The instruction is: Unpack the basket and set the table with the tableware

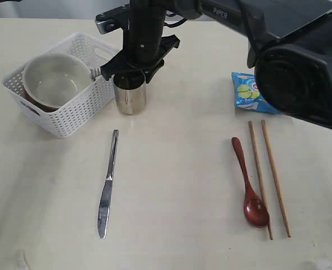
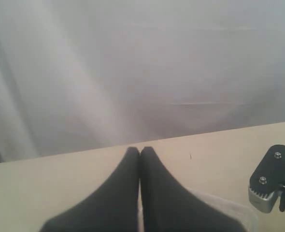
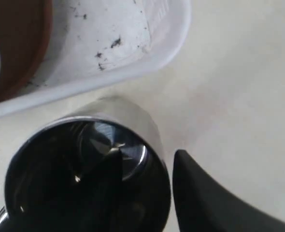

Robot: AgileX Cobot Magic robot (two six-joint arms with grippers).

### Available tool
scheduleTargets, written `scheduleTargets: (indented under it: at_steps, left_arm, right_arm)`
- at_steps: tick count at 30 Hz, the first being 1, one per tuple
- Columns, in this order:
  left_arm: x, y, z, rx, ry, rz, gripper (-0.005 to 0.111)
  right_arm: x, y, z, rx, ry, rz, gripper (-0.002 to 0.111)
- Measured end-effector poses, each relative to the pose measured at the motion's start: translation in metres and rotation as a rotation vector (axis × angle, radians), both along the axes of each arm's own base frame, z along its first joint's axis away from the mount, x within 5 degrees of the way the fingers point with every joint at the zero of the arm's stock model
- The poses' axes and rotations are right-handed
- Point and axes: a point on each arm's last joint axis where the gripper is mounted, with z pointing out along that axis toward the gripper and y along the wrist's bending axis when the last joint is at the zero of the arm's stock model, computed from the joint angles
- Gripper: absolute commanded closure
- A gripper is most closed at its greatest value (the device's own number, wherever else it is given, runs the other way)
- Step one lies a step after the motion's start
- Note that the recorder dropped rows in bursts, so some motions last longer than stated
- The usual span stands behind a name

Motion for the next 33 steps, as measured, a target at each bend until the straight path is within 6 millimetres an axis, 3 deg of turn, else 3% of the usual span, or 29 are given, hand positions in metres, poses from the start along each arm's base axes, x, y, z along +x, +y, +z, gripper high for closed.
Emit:
scheduleTargets:
  at_steps: [4,7,12,17,23,29,33]
  left_arm:
    - [0.0,0.0,0.0,0.0,0.0,0.0,0.107]
    - [0.0,0.0,0.0,0.0,0.0,0.0,0.107]
    - [0.0,-0.001,-0.001,-0.03,0.013,-0.004,0.107]
    - [0.001,0.007,-0.003,-0.1,0.037,0.028,0.107]
    - [0.001,0.035,-0.006,-0.173,0.102,0.09,0.104]
    - [0.018,0.036,-0.017,-0.203,0.216,0.036,0.09]
    - [0.032,0.036,-0.032,-0.205,0.279,0.032,0.085]
  right_arm:
    - [0.0,0.0,0.0,0.0,0.0,0.0,0.073]
    - [-0.002,-0.003,0.012,-0.005,-0.011,0.002,0.073]
    - [-0.009,-0.017,0.082,0.017,-0.157,0.015,0.073]
    - [-0.022,-0.024,0.125,0.071,-0.225,0.099,0.053]
    - [-0.036,-0.006,0.131,0.264,-0.151,0.285,0.052]
    - [-0.037,0.004,0.137,0.375,-0.2,0.37,0.052]
    - [-0.033,0.007,0.125,0.364,-0.182,0.381,0.052]
